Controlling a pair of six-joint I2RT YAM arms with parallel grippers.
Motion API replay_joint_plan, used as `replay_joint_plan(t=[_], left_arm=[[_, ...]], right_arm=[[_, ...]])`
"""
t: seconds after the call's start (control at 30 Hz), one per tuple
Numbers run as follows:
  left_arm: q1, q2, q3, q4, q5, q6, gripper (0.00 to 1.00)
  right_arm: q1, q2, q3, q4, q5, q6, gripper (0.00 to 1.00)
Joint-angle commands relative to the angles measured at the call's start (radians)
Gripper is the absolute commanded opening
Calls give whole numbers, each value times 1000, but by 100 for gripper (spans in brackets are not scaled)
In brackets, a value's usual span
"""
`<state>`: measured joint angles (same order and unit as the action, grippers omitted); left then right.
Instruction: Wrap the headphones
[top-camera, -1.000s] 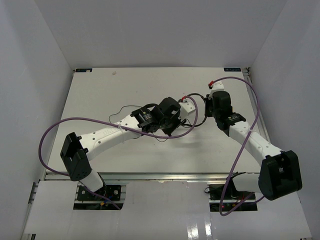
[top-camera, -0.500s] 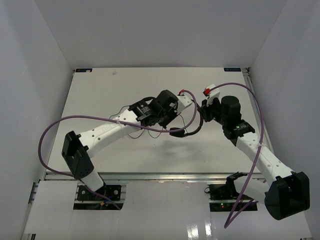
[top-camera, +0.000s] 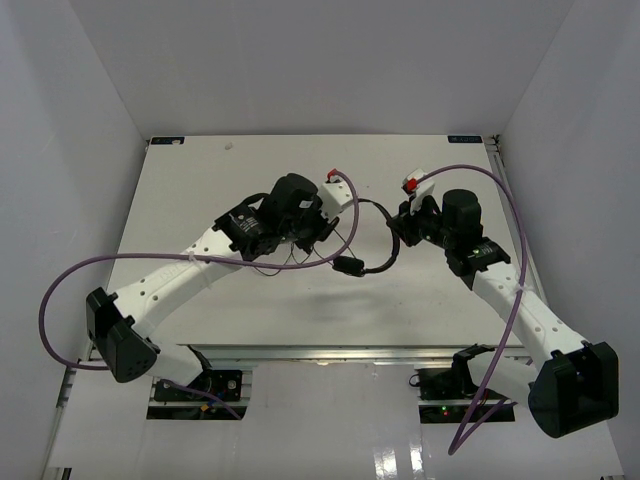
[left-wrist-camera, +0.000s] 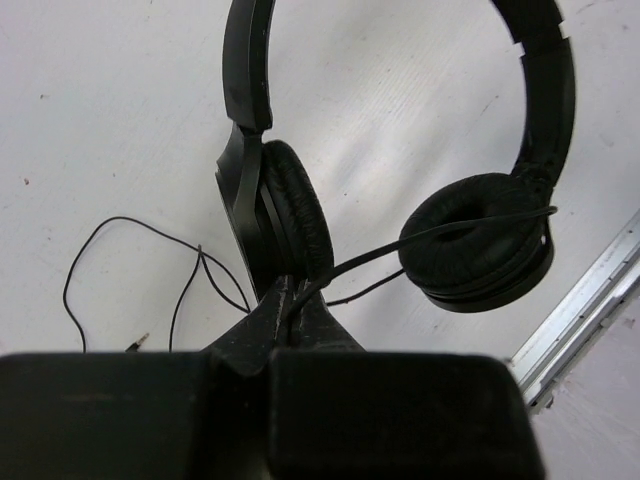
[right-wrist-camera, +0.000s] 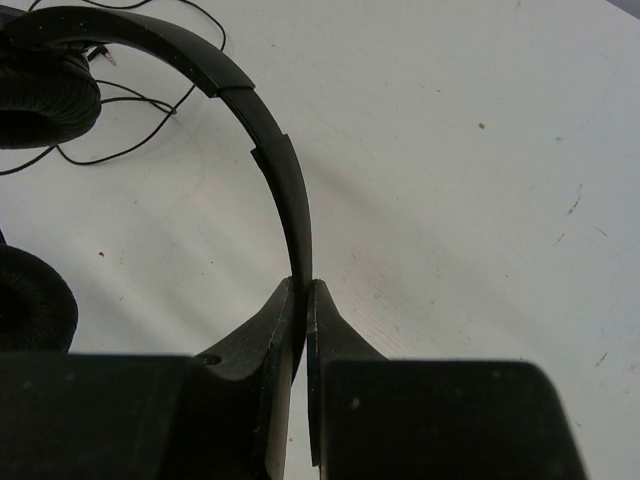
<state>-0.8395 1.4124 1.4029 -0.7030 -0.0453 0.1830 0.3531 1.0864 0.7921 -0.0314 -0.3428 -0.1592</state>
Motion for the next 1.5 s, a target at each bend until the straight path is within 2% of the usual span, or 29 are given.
replay_joint_plan(t=[0.0,0.27,0.53,0.73,1.03,1.47], left_arm=[[19,-63,25,47,20,23,0],[20,-84,-25,-13,85,26,0],[19,-65,-47,20,61,34,0],[19,-45,-106,124,74,-12,0],[26,-176,-345,345,89,-116,0],[36,-231,-500,550,89,-195,0]], right_arm=[[4,-5,45,-28,-111,-11,8],[-3,1,56,-38,-96,-6,8],[-8,-6,72,-63,-206,2,8],[-25,-13,125,-90,-307,118,8],[-110,36,219,-123,-437,369,8],[-128,23,244,-117,-514,438,8]])
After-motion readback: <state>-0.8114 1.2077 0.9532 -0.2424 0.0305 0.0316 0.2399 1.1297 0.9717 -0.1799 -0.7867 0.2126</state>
